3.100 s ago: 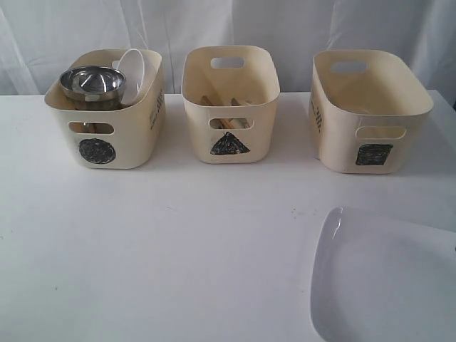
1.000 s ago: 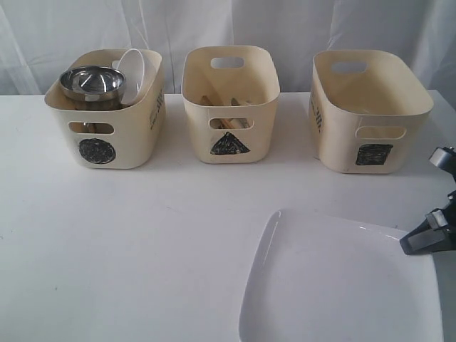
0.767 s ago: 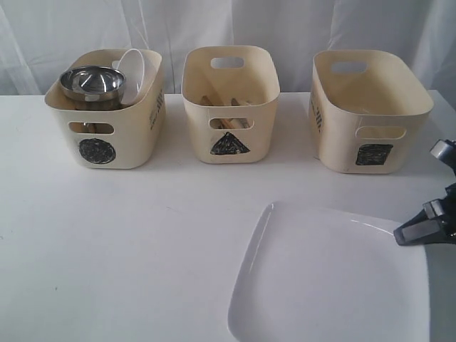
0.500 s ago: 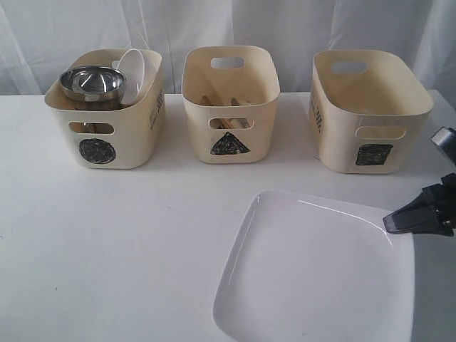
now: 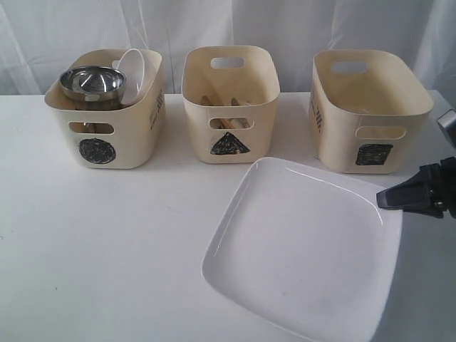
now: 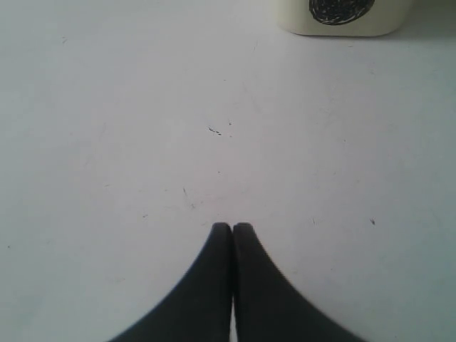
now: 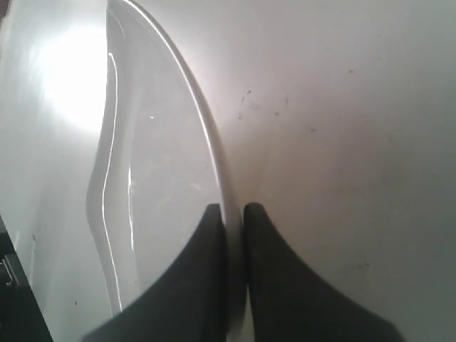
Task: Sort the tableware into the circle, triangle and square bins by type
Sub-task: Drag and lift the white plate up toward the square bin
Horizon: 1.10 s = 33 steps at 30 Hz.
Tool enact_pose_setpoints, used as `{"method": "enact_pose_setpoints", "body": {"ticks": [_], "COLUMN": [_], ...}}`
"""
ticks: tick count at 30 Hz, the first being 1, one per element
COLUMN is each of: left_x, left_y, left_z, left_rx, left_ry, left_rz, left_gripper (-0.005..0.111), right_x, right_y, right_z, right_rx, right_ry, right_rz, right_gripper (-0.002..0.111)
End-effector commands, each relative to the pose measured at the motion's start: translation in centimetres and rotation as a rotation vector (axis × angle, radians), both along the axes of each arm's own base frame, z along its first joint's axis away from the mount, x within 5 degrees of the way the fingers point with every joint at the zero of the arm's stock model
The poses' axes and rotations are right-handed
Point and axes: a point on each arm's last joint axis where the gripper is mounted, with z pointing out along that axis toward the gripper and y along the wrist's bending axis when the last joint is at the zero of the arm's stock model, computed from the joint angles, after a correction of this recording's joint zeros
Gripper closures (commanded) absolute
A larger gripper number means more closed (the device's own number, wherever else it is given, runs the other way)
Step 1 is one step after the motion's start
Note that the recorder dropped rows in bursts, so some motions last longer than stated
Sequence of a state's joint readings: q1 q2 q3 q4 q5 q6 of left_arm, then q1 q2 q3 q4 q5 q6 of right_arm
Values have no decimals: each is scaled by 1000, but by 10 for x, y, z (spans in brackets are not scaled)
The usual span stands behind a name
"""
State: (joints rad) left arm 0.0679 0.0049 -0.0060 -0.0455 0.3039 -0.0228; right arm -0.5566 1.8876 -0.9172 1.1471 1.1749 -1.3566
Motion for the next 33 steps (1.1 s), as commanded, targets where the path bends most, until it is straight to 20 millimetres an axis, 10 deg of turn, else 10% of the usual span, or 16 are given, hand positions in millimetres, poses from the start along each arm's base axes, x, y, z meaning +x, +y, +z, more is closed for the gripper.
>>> {"method": "enact_pose_setpoints", "body": {"ticks": [1, 16, 33], "left_x": [0, 0, 0], "left_y": [0, 0, 0], "left_z": [-1, -1, -1], "left_rx": [-6, -6, -6], "left_ry": [-4, -4, -4], "left_rz": [1, 1, 1], "left_gripper": [107, 107, 107], "right_x": [5, 8, 43], "right_y": [3, 9, -9], "right_z": [11, 38, 130], "right_rx": [79, 80, 228], "right_ry": [-54, -146, -395], "right_rz": [-39, -73, -293], "right_gripper": [108, 108, 108]}}
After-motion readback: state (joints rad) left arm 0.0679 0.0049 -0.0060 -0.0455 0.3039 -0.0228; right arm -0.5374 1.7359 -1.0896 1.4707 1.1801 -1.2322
